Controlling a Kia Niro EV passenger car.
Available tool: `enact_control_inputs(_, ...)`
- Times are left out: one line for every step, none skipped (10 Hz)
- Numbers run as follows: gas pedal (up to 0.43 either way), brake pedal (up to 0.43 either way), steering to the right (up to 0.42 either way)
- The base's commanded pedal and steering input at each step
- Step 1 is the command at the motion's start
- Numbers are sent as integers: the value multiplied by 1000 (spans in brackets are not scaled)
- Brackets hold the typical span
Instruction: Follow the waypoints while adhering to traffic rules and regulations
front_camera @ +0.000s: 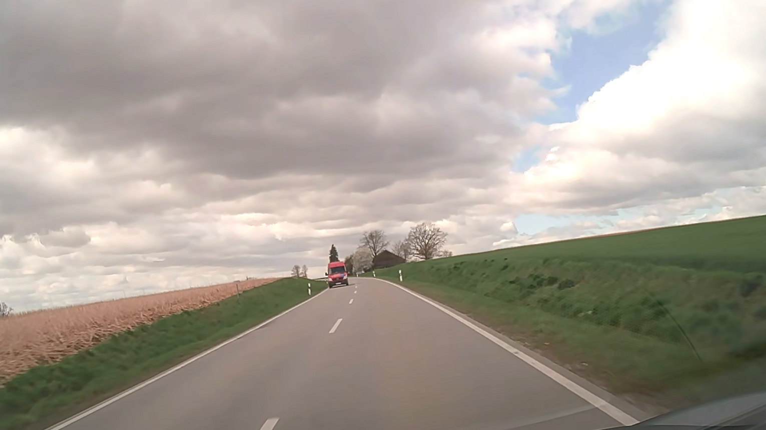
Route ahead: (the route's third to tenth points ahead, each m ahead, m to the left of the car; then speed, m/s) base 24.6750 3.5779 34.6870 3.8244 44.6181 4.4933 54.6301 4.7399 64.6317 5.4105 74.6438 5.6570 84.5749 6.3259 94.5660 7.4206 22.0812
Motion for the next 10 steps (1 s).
enact_control_inputs(299,0,-5)
enact_control_inputs(299,0,-5)
enact_control_inputs(299,0,-5)
enact_control_inputs(299,0,-5)
enact_control_inputs(299,0,-5)
enact_control_inputs(299,0,-5)
enact_control_inputs(299,0,-5)
enact_control_inputs(299,0,-5)
enact_control_inputs(299,0,-5)
enact_control_inputs(299,0,-4)
